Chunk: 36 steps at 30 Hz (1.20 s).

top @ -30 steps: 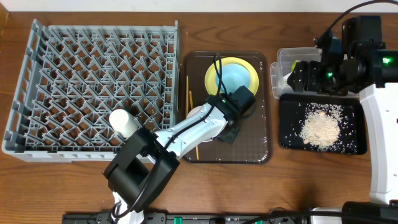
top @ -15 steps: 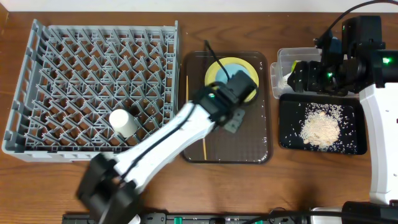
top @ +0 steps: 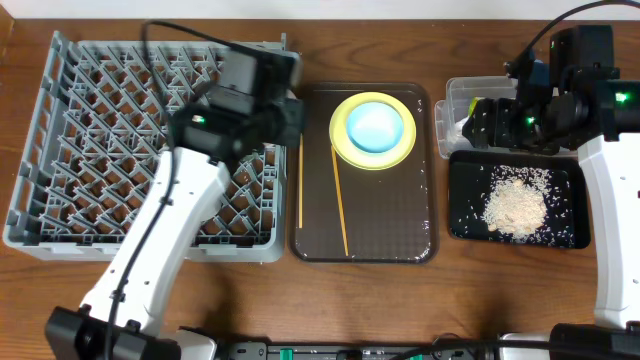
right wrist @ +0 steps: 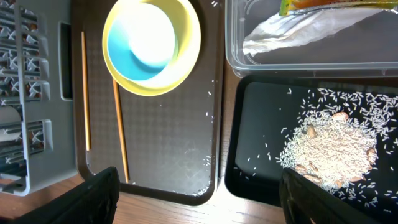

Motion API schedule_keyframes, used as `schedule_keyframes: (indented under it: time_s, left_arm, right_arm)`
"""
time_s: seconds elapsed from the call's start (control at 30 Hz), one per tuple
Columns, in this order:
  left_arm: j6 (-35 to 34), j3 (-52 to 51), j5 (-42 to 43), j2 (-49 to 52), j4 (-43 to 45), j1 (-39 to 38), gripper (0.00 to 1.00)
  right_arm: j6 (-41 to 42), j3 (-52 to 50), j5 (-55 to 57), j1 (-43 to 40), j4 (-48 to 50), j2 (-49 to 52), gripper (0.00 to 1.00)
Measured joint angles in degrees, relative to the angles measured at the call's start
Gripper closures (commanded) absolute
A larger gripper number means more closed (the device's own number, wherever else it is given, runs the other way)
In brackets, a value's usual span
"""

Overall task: Sort waste into correct bins and load items into the dishwasher
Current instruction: 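Place the pink bowl upright in the dish rack and release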

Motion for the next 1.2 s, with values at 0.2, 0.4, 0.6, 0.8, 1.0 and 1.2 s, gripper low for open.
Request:
schedule_keyframes:
  time_s: [0.2,0.4,0.6,0.8,1.0,1.2]
  left_arm:
    - [2.82,0.0,17.22,-0.09,3.69,12.04,0.93]
    - [3.02,0.02,37.94,1.2,7.76,24.83,0.93]
    - [2.29,0.04,54.66,9.81,9.77,33.29,0.93]
    - [-3.04,0.04,67.17,21.16,19.39,39.45,0.93]
    - [-7.89,0.04,72.78,28.15,21.84,42.51,0.93]
    - [-9.49,0.07,76.37,29.66,22.21,42.8,0.93]
  right_arm:
    - [0.0,0.0,0.0,0.0,0.0,0.0,0.2]
    - [0.0,0.0,-0.02,0.0,-0.04,0.0,0.21]
    - [0.0,0.0,-0.02,0.0,-0.11,0.0,0.21]
    - [0.0,0.0,-0.02,0.0,-0.22,0.0,0.21]
    - [0.0,0.0,-0.02,0.0,-0.22,0.0,0.21]
    - [0.0,0.0,-0.02,0.0,-0.22,0.0,0.21]
